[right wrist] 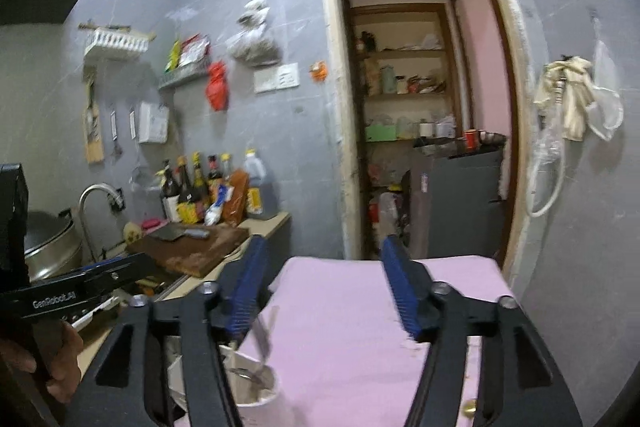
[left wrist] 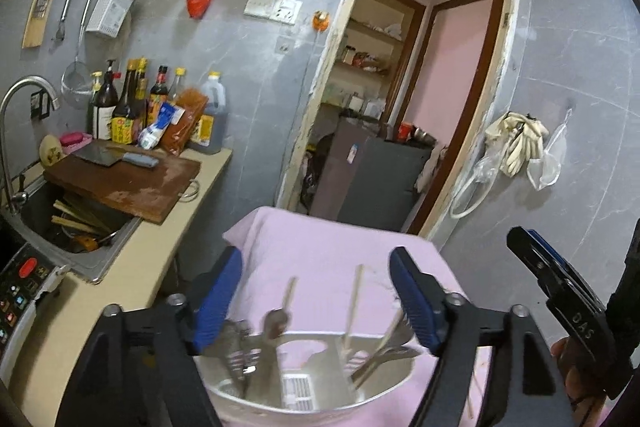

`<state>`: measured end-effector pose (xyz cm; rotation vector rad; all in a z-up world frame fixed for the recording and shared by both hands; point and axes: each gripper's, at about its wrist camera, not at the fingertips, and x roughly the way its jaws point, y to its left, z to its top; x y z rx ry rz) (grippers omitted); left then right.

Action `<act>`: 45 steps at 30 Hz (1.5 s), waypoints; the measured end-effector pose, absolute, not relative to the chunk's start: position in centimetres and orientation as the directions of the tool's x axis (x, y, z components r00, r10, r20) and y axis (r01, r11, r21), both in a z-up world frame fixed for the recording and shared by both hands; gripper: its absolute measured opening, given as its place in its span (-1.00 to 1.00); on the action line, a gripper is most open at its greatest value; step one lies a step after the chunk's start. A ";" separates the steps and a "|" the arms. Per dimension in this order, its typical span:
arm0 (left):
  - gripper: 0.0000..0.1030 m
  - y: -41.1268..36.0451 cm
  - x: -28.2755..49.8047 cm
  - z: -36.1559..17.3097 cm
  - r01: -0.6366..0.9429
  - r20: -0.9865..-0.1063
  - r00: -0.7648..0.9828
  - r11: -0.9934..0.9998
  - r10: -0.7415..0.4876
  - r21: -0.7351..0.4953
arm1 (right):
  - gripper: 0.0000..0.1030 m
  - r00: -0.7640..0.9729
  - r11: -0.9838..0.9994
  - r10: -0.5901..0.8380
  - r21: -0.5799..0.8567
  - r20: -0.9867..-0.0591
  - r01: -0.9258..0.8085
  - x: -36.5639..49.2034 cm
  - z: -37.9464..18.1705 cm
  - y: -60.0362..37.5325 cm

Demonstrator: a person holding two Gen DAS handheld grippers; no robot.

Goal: Organize utensils
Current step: 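Move both tools back to the gold spoon and chopstick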

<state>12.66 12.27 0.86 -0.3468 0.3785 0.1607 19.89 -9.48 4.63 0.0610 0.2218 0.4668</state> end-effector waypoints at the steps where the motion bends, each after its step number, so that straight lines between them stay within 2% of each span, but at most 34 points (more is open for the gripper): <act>1: 0.68 11.6 12.8 1.1 -0.213 -0.376 0.922 0.931 0.091 -0.296 | 0.24 0.876 0.897 0.441 0.113 -0.194 -0.427 19.9 4.7 -10.4; 4: 0.89 9.0 13.2 1.7 -0.202 -0.344 0.933 0.942 0.102 -0.269 | 0.44 0.898 0.916 0.399 0.109 -0.185 -0.385 19.9 4.8 -13.2; 8: 0.97 5.4 14.2 1.7 -0.188 -0.325 0.940 0.955 0.106 -0.230 | 0.71 0.919 0.938 0.345 0.104 -0.190 -0.331 19.9 4.3 -17.2; 10: 0.98 3.4 14.8 1.4 -0.176 -0.327 0.940 0.961 0.100 -0.212 | 0.75 0.927 0.949 0.315 0.101 -0.203 -0.300 20.0 3.8 -19.4; 17: 0.98 -2.9 16.8 -0.9 -0.119 -0.378 0.925 0.975 0.039 -0.189 | 0.76 0.929 0.972 0.233 0.102 -0.288 -0.212 21.7 0.7 -26.6; 22: 0.98 -6.6 18.7 -3.9 -0.096 -0.433 0.901 0.980 0.011 -0.175 | 0.76 0.906 0.972 0.233 0.113 -0.354 -0.206 23.6 -2.7 -30.3; 34: 0.98 -9.1 24.0 -11.8 -0.095 -0.659 0.751 0.981 -0.043 -0.171 | 0.71 0.750 0.954 0.296 0.144 -0.591 -0.264 27.7 -13.1 -31.2; 38: 0.88 -8.7 25.1 -13.7 -0.092 -0.725 0.686 0.983 -0.055 -0.161 | 0.61 0.680 0.941 0.319 0.132 -0.660 -0.312 28.0 -15.6 -29.7; 40: 0.76 -8.7 25.4 -14.4 -0.093 -0.750 0.659 0.984 -0.053 -0.151 | 0.55 0.647 0.933 0.326 0.124 -0.690 -0.338 28.2 -16.5 -28.7; 45: 0.62 -8.2 25.5 -15.5 -0.096 -0.774 0.627 0.978 -0.086 -0.187 | 0.54 0.599 0.925 0.304 0.078 -0.741 -0.373 28.4 -18.4 -26.7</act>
